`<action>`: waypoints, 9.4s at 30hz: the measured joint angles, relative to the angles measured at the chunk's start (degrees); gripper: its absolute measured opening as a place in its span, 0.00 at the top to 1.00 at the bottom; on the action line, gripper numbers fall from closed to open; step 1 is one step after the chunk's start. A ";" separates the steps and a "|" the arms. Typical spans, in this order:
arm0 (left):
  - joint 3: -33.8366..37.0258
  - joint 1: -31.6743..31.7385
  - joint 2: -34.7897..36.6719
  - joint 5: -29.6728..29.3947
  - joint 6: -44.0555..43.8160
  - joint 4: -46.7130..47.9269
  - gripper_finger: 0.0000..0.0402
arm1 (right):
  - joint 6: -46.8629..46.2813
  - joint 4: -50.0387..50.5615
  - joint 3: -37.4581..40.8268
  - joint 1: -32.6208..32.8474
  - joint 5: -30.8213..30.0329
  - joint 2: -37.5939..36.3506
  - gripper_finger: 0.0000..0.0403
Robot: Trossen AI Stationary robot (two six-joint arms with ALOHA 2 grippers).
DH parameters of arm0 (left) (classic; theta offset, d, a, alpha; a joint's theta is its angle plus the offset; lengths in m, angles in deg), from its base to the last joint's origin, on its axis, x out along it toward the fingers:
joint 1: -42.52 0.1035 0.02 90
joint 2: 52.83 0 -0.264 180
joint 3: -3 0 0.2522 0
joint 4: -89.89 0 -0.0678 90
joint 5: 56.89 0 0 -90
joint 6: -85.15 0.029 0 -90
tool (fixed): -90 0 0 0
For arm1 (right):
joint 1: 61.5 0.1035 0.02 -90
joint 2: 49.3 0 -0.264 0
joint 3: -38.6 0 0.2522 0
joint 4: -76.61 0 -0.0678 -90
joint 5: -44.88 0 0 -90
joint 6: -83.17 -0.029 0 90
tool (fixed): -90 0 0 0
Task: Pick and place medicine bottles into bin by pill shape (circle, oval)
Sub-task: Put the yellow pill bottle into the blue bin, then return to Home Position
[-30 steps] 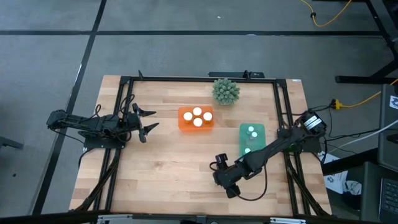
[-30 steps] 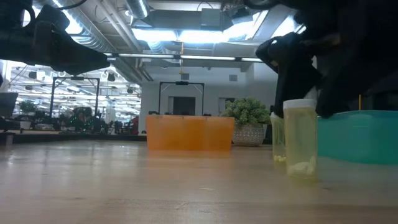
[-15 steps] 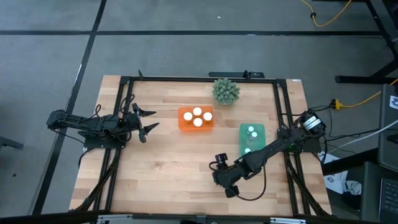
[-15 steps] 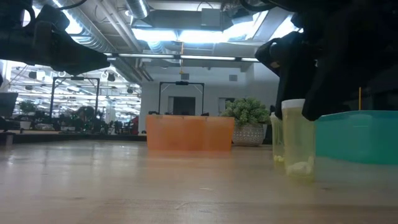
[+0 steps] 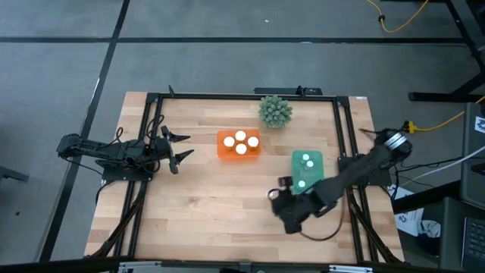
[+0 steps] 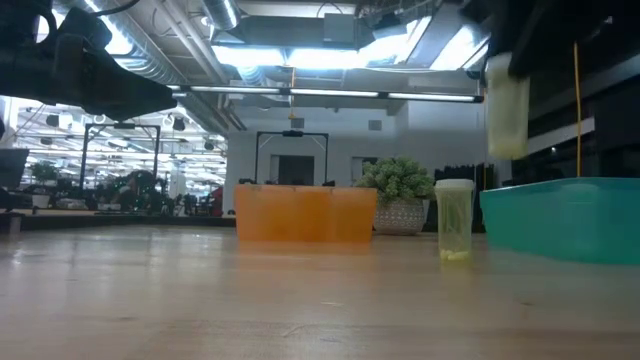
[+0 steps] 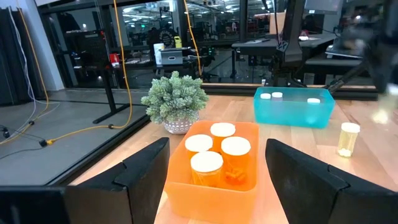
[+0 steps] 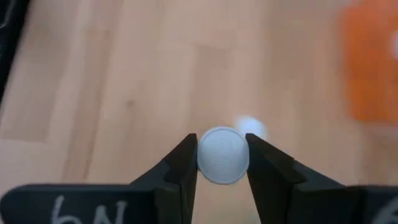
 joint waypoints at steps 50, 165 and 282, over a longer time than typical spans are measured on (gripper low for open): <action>0.00 0.00 -0.01 0.00 0.00 0.00 0.36 | -51.29 7.21 38.67 7.17 -8.54 -29.75 0.50; 0.01 0.00 -0.02 0.00 0.00 0.00 0.36 | -41.76 -4.53 42.56 1.11 -21.86 -35.65 0.72; 0.01 0.02 -0.02 0.00 0.00 0.00 0.36 | 13.77 -27.43 33.27 -14.25 -9.03 -30.85 0.57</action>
